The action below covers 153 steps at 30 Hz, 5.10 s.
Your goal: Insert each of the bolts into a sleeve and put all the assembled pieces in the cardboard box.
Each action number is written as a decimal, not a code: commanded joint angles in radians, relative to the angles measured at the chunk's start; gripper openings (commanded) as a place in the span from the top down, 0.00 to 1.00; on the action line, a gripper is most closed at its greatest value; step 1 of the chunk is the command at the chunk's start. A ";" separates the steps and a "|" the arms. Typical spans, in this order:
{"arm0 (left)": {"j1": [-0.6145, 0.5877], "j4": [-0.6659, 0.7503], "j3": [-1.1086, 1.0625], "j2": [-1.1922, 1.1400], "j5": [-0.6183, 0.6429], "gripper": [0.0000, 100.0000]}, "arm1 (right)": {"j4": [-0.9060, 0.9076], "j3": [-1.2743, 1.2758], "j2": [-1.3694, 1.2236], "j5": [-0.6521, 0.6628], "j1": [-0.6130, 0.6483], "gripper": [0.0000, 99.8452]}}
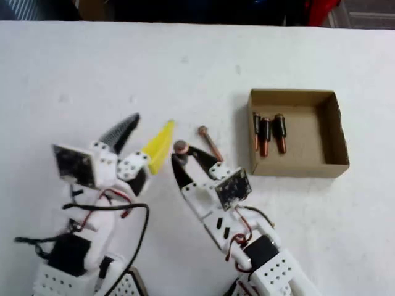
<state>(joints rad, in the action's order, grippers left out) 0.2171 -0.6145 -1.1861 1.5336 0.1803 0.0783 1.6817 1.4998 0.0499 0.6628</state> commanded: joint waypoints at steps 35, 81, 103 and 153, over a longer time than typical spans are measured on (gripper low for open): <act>-0.392 -0.646 0.293 0.091 -0.075 0.98 | 0.680 -0.868 0.007 0.129 -0.367 0.98; -0.361 -0.632 -0.459 0.291 -0.153 0.98 | 0.455 -1.318 -1.477 0.282 -0.858 0.98; -0.361 -0.617 -0.506 0.291 -0.161 0.98 | 0.789 -1.820 -1.979 0.282 -0.874 0.78; -0.843 -0.669 -0.508 0.291 -0.164 0.98 | 1.198 -1.648 -1.371 0.465 0.108 0.86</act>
<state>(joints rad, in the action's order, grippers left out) -0.5808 -1.2758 -1.6955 1.8144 0.0238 1.3748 -0.0506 0.0867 0.3966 0.7227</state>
